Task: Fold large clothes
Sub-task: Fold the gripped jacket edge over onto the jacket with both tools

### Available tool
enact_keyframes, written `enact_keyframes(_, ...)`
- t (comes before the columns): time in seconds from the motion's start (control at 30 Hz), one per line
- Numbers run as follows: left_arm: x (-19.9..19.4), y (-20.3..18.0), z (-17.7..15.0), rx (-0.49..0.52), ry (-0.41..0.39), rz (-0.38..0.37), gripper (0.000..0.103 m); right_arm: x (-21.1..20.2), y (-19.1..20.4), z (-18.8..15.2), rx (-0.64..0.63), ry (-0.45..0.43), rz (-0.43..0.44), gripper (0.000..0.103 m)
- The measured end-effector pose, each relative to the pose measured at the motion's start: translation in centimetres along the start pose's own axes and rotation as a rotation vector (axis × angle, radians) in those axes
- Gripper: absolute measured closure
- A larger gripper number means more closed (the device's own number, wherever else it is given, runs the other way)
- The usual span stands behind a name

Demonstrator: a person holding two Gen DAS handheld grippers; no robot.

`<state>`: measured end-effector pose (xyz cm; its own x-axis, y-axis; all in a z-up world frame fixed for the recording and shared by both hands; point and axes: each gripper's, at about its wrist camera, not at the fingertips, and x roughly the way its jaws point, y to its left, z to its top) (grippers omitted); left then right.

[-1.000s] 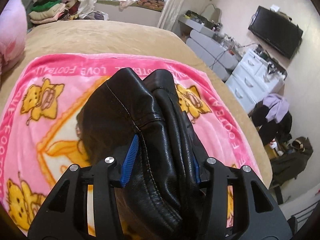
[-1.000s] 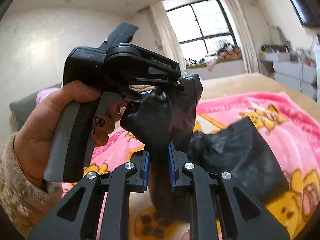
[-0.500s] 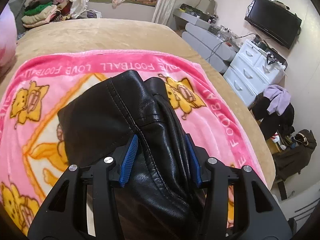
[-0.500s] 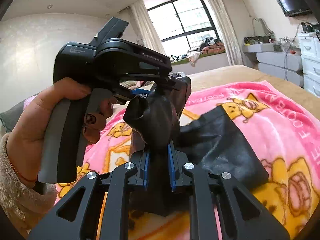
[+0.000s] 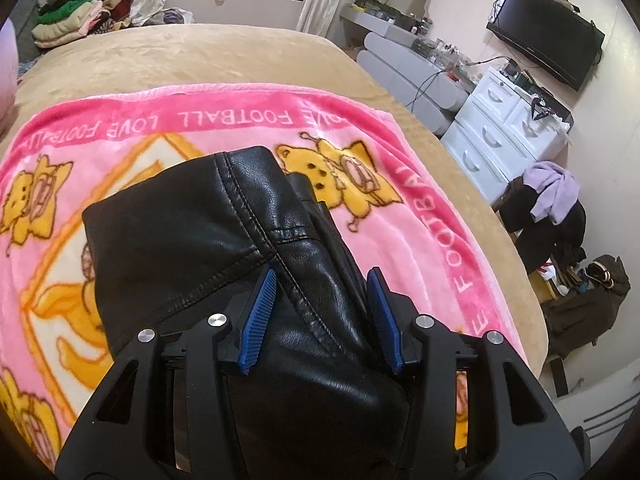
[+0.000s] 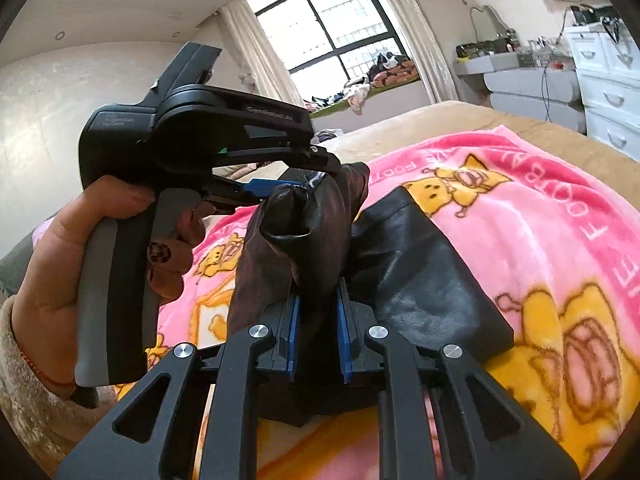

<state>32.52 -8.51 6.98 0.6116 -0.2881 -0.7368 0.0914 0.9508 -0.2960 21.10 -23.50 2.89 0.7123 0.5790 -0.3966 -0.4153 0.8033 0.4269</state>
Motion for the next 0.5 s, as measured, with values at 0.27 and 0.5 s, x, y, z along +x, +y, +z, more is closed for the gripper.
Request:
enact_keyframes(0.27,0.8,0.4,0.0,-0.03,0.016,-0.015,0.065,0.3,-2.0,0.0,0.099,0.038,0.013,0.088)
enact_keyframes(0.5,-0.3,0.1,0.0,-0.015,-0.001,-0.026,0.065,0.2,-1.8,0.1,0.097,0.047,0.007,0.088)
